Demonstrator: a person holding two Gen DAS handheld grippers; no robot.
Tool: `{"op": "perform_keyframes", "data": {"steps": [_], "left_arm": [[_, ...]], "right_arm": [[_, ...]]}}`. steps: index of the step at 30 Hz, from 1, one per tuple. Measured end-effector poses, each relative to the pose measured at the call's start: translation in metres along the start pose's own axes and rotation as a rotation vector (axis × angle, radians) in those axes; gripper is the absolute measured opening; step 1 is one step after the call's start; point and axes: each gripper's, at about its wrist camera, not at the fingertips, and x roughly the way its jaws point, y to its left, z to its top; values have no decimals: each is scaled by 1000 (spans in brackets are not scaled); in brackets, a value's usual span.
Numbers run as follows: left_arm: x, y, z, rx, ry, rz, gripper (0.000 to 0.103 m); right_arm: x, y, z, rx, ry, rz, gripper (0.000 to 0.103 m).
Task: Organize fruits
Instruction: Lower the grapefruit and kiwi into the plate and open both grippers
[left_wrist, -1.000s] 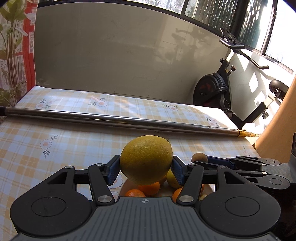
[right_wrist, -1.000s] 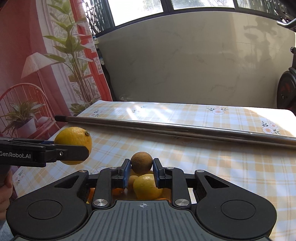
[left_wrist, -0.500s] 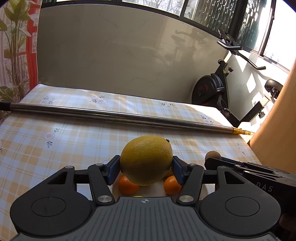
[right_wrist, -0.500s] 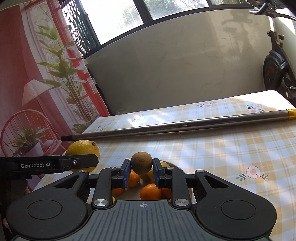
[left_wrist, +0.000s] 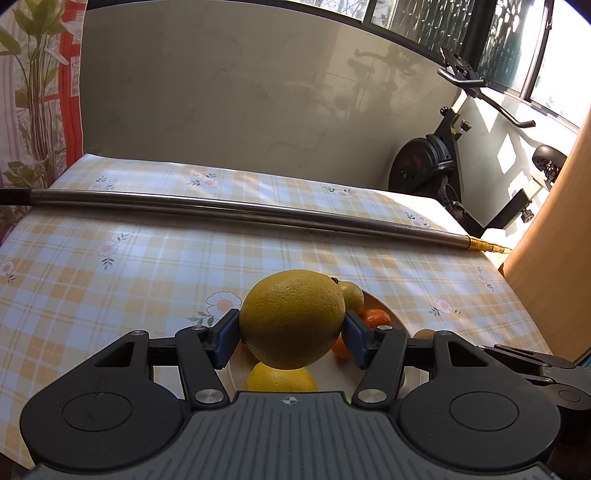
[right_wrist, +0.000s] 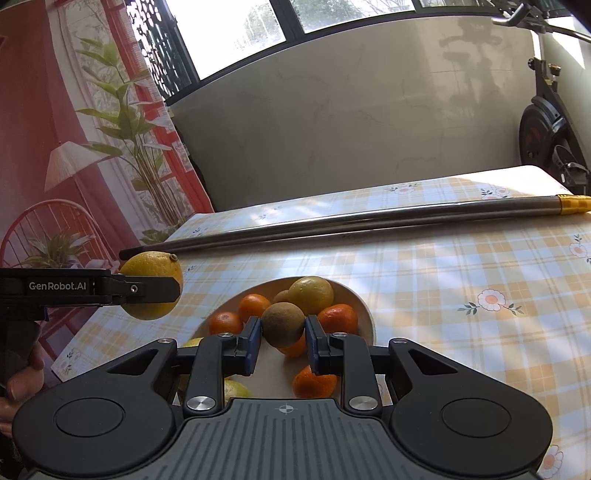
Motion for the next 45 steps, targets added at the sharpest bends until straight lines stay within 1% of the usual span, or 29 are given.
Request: {"op": "perform_keyframes", "data": {"steps": [5,14,18,21,24,30,34,37,45], "left_arm": [[10,-4,0,27,13,-8,62],[44,-8,2,100,95,-8,62],[56,-8,4,126,126,-4,62],[63,-13,2,164,143,4,62],[68,-17,2,188,147,8,62],[73,-20,2,202,158,15,62],[76,-20,0,196,165,14,62],[74,-21,0,195,158,0,61],[71,-19,1,181,148,-1,61]], "right_arm": [[5,-7,-2,26,14,-4,24],[19,-15,-4,60,51,5,24],[19,-19,-5,65,50,6,24],[20,-21,-5,73,51,5,24],[22,-23,-5,78,52,6,24],[23,-25,-5,80,54,7,24],[24,-26,-5,84,54,6,24],[25,-27,-5,82,54,7,24],[23,-25,-5,72,51,8,24]]}}
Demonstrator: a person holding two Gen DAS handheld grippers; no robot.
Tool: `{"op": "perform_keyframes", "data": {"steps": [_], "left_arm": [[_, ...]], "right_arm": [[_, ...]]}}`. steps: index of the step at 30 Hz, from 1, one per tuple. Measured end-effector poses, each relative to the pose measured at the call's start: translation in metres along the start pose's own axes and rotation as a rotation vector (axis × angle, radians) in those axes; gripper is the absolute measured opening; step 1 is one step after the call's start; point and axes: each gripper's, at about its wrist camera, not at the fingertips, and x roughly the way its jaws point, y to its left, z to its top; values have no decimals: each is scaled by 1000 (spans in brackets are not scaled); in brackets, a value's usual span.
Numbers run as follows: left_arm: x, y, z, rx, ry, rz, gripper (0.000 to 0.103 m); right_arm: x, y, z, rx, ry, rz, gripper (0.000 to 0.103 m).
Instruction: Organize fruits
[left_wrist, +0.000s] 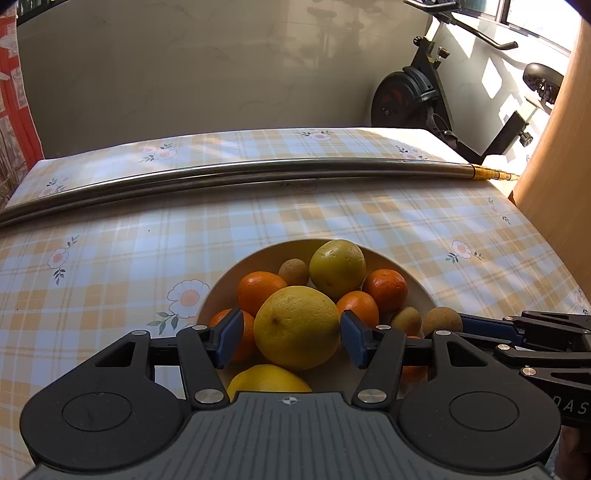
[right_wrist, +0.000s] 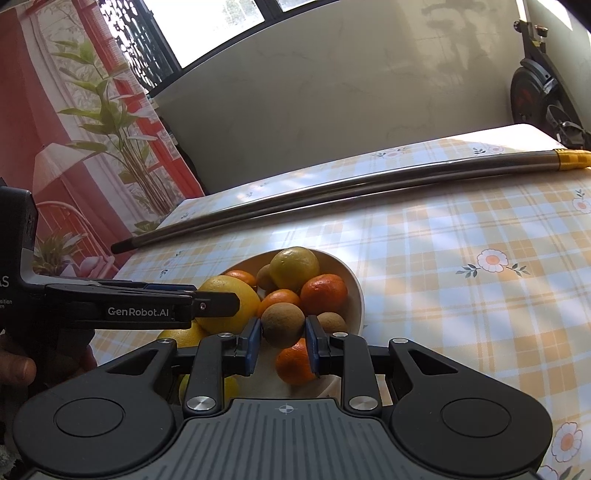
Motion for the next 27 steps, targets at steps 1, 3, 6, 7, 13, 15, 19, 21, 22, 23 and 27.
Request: {"op": "perform_keyframes", "data": {"steps": [1,3,6,7,13,15,19,21,22,23,27], "left_arm": [[0,0,0,2,-2,2,61],[-2,0,0,1,-5,5,60],[-9,2,1,-19,-18,5,60],[-15,4,2,-30,-34,0,60],[-48,16,1,-115,-131,12,61],[-56,20,-1,-143,-154,22,61],[-69,22,-8,-176,-196,55,61],[-73,25,-10,-193,-209,58,61],[-75,28,-10,-207,-211,55,61],[-76,30,-11,-222,-214,53,61],[-79,35,-14,-245,-223,64,61]], "right_arm": [[0,0,0,-1,0,0,24],[0,1,0,-3,1,0,24],[0,1,1,-6,6,0,24],[0,1,0,-7,7,0,24],[2,6,1,-51,10,-18,24],[4,9,2,-88,13,-29,24],[13,18,5,-157,42,-30,24],[21,23,9,-177,72,-13,24],[25,25,11,-187,82,-6,24],[29,28,13,-196,98,5,24],[43,39,16,-204,158,16,24]]}}
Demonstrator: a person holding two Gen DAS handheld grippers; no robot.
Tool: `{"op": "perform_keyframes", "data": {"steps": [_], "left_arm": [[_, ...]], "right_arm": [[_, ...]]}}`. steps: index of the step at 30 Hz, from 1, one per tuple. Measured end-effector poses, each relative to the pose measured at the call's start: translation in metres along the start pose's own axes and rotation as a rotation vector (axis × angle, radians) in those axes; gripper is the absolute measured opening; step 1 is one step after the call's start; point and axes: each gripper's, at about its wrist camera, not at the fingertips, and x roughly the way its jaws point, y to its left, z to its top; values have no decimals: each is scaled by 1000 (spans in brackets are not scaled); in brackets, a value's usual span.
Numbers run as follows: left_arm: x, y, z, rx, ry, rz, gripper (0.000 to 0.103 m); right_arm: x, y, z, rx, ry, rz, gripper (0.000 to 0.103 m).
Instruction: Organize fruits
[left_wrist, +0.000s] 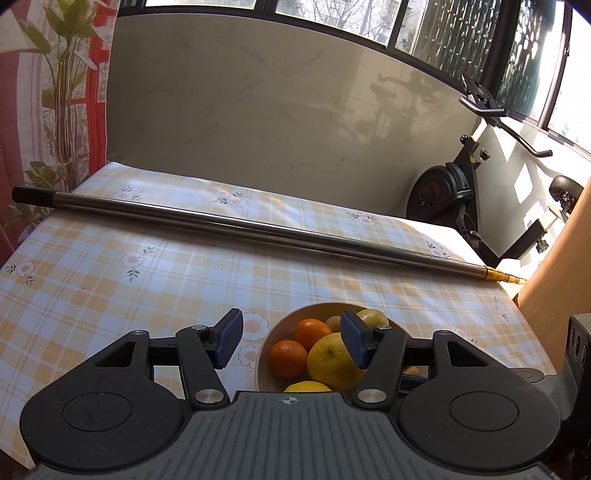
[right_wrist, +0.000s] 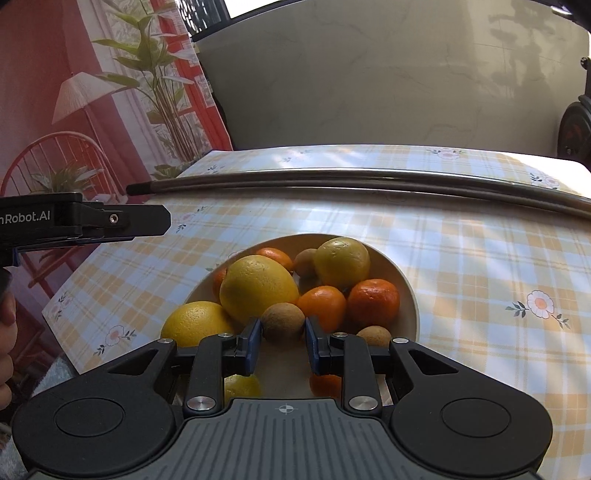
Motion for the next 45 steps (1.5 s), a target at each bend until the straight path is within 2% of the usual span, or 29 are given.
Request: {"op": "perform_keyframes", "data": {"steps": [4,10,23,27,31,32,34,37,39,45], "left_arm": [[3,0,-2,-3,1,5,61],[7,0,-6,18,26,17,64],[1,-2,-9,44,24,44,68],[-1,-3,-11,49,27,53,73],[-1,-2,-12,42,45,50,82],[-1,-2,-13,42,49,50,83],[-1,-2,-13,42,57,46,89],[-1,-2,-13,43,68,50,96],[-3,-2,-12,48,65,60,96],[-15,-4,-2,46,33,66,103]], "right_arm": [[6,5,-1,-17,37,-18,24],[7,6,-1,-16,45,-35,25],[-22,-1,1,5,-47,-82,26],[-34,-7,2,9,-68,-125,35],[-45,-11,-1,19,-95,-128,65],[-47,-11,-1,20,-101,-133,69],[-50,-11,-2,14,-109,-155,93],[-54,-12,-2,16,-112,-169,100],[-56,-13,-2,23,-113,-180,103],[-77,-15,5,56,-147,-190,103]]}}
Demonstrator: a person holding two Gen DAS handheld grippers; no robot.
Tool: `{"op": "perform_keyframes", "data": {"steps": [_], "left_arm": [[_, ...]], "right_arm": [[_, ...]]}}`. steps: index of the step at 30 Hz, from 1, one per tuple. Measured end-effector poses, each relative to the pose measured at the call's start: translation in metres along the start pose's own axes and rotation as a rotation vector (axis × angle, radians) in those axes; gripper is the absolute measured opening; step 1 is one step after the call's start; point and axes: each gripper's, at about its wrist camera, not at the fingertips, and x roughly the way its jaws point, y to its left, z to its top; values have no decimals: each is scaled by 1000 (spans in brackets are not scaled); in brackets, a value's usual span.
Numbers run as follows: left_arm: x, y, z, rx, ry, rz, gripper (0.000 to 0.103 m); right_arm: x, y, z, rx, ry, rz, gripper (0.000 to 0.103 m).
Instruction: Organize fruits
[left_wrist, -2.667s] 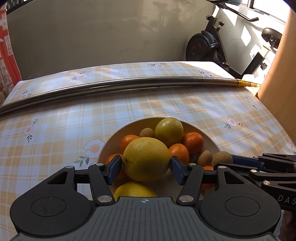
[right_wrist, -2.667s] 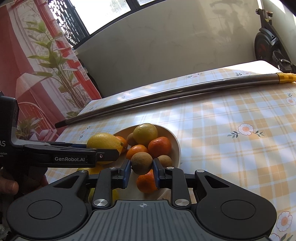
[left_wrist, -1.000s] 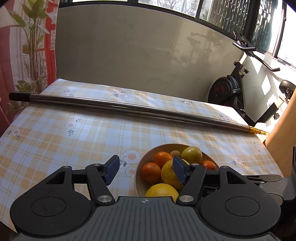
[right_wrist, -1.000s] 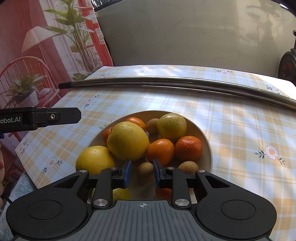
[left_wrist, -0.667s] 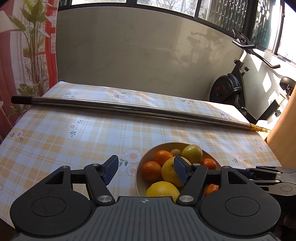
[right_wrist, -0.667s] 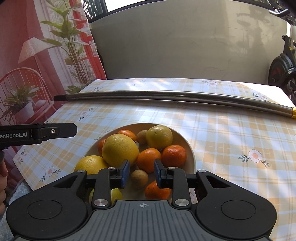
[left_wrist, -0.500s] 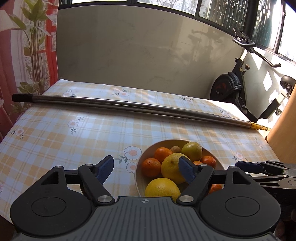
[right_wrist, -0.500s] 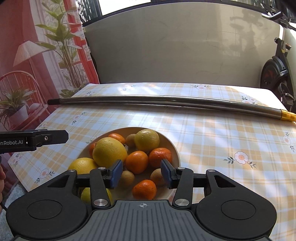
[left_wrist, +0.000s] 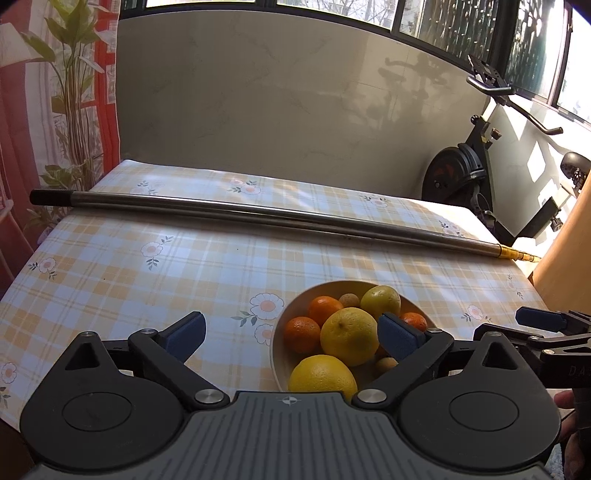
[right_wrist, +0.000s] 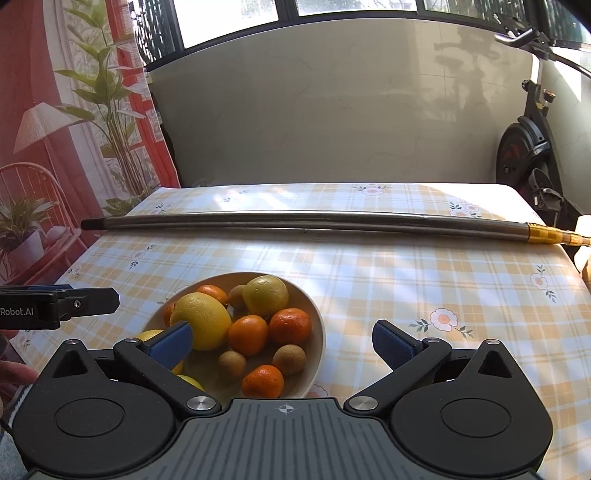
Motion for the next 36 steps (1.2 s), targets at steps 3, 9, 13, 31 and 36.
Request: {"op": "perform_keyframes", "data": {"steps": [3,9,13,31,36], "left_arm": [[-16,-2,11,21,-59,8,103],[-56,-9,37,62,-180,16,103],[-85,-19,55,94,-263,15,103],[-146,-59,69,153,-425,33,103],[-146,-59,69,147,-421,29,103]], "right_arm": [[-18,-1,13,9,-40,-16,103],[-59,-4,47,71,-124,14,103],[-83,0,66,72,-166,9,103],[-165,34,101,-20,-320,-33,103],[-168,32,99,-13,-325,-40,103]]}}
